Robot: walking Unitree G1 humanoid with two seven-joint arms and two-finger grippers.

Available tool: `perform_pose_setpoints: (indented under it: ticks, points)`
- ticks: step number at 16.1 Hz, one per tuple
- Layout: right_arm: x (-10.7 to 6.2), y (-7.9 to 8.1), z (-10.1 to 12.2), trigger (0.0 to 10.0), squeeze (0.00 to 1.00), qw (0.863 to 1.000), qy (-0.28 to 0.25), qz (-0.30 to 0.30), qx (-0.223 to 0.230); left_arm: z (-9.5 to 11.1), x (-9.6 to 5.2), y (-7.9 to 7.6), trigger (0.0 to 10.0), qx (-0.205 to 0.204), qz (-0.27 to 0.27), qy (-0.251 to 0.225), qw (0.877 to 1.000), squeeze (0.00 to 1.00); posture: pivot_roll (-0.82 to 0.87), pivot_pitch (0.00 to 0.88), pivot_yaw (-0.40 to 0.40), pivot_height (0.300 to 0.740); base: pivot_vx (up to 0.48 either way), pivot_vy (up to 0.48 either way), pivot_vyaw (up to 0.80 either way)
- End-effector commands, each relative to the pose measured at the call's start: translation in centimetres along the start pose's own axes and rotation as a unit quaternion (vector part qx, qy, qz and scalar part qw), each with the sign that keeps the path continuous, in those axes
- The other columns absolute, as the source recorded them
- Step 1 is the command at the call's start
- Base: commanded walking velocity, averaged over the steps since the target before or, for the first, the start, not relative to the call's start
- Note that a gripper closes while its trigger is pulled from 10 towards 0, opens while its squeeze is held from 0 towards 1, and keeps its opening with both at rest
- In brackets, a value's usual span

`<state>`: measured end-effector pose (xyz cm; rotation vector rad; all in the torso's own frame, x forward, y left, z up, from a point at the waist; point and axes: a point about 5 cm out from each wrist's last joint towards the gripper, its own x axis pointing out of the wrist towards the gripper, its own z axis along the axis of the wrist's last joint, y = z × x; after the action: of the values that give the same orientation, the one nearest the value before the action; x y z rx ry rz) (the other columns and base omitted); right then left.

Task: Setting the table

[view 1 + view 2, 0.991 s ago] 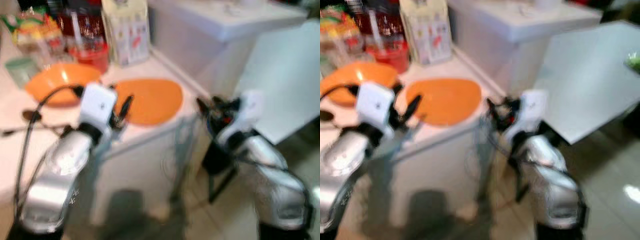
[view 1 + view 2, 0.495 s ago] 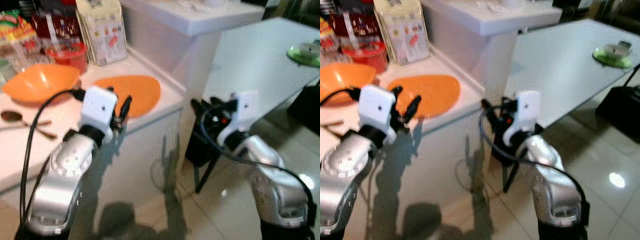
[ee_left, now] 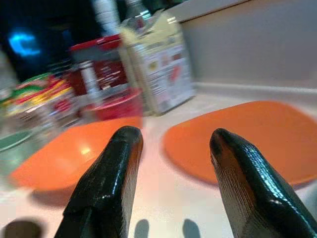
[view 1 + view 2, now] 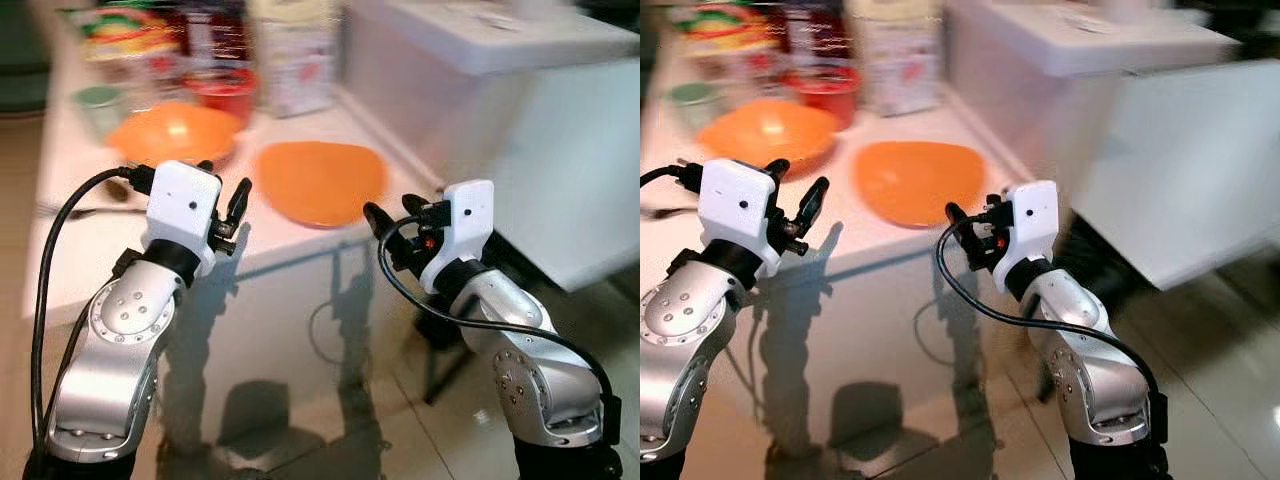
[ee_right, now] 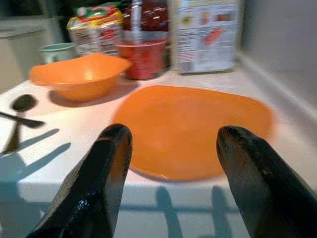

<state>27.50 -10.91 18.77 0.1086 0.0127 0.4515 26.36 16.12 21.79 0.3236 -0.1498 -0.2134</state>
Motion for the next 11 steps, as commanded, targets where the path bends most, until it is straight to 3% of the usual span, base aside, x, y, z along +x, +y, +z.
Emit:
perform_pose_setpoints:
  ticks: [1, 3, 6, 7, 11]
  points:
    - [0.1, -0.4, 0.1, 10.0, 0.0, 1.0, -0.001, -0.017, 0.016, 0.1, 0.2, 0.0, 10.0, 0.002, -0.003, 0.002, 1.0, 0.0, 0.09, 0.0, -0.045, 0.74, 0.33, 0.0, 0.0]
    - [0.0, -0.9, 0.2, 10.0, 0.0, 0.999, -0.003, -0.031, 0.011, 0.1, 0.1, -0.2, 10.0, -0.001, -0.014, -0.001, 1.0, 0.0, 0.09, 0.0, -0.045, 0.74, 0.161, 0.0, 0.0]
    - [-0.3, -2.9, 0.1, 10.0, 0.0, 0.994, 0.013, -0.105, -0.012, 0.4, -0.8, -1.5, 10.0, -0.022, -0.089, -0.017, 0.996, 0.0, 0.09, 0.0, -0.045, 0.74, 0.0, 0.0, 0.0]
    - [-0.3, -3.5, 0.0, 10.0, 1.0, 0.992, 0.025, -0.122, -0.01, 0.6, -1.1, -1.8, 10.0, -0.029, -0.111, -0.025, 0.993, 0.0, 0.08, 0.0, -0.044, 0.74, 0.0, 0.0, 0.0]
    - [1.2, -4.9, 0.4, 10.0, 1.0, 0.991, 0.048, -0.124, 0.02, 0.7, -1.6, -2.3, 10.0, -0.051, -0.165, -0.021, 0.985, 0.0, 0.08, 0.0, -0.044, 0.74, 0.0, 0.0, 0.0]
